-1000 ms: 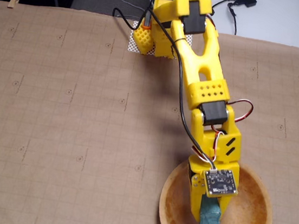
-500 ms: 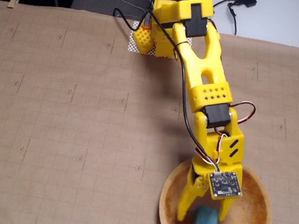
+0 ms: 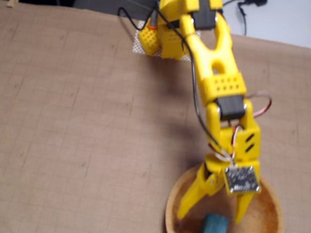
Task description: Grasp a blue block and put it in the bowl.
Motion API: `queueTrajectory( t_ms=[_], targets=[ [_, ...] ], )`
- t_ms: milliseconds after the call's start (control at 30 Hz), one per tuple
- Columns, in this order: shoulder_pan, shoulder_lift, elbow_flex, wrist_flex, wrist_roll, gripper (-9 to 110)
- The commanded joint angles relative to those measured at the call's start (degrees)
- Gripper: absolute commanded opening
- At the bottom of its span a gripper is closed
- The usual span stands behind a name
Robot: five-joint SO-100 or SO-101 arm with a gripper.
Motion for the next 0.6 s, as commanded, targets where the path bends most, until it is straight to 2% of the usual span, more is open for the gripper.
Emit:
queueTrajectory(
  t_ms=[0, 300, 567],
  targets=[
    [-0.09, 14.68, 0.0, 3.52, -0.35, 43],
    [-0.26, 31.73, 7.03, 13.36, -0.44, 43],
    [-2.55, 52.03, 20.39, 20.39, -0.44, 43]
  ],
)
